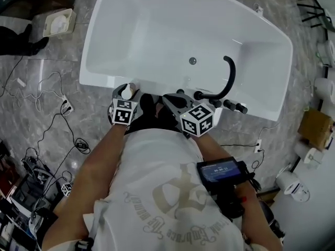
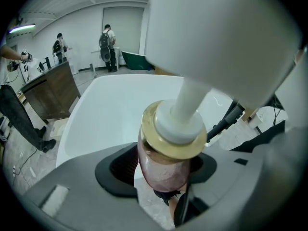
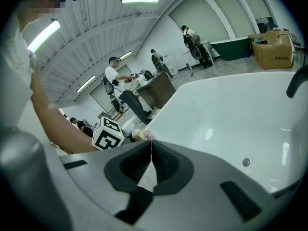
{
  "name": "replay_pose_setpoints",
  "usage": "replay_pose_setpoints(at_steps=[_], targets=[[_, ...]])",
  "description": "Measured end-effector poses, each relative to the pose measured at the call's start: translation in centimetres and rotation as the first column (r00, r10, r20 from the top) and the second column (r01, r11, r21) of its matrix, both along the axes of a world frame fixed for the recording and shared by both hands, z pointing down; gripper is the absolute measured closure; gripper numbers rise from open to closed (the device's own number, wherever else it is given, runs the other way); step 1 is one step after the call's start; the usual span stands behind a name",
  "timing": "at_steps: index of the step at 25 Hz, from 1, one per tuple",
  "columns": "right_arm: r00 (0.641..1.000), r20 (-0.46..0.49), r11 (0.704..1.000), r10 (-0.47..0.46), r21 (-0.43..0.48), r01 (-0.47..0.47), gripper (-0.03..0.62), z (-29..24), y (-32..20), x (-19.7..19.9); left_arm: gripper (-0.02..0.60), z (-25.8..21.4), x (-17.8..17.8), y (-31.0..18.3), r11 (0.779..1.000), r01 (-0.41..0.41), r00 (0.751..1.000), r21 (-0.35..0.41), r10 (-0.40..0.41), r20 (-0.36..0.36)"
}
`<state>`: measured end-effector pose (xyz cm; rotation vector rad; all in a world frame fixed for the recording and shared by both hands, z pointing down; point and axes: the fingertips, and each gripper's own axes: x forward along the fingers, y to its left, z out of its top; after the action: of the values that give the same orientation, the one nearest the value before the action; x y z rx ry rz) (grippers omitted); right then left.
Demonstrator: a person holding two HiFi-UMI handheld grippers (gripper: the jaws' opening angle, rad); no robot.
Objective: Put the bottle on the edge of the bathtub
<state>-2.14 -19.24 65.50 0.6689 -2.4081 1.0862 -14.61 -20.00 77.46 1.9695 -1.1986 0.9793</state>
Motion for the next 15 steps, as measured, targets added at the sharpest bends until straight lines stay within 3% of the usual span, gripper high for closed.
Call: replay_pose_setpoints(at_steps=[15], targets=[[1.0,-0.003,1.0,0.001,0.003,-0.001,0.588,0.0,1.2,0.2,0.321,-1.6,0.7,0.8,1.0,-0.019,0.998,0.014,0.02,-0.06]])
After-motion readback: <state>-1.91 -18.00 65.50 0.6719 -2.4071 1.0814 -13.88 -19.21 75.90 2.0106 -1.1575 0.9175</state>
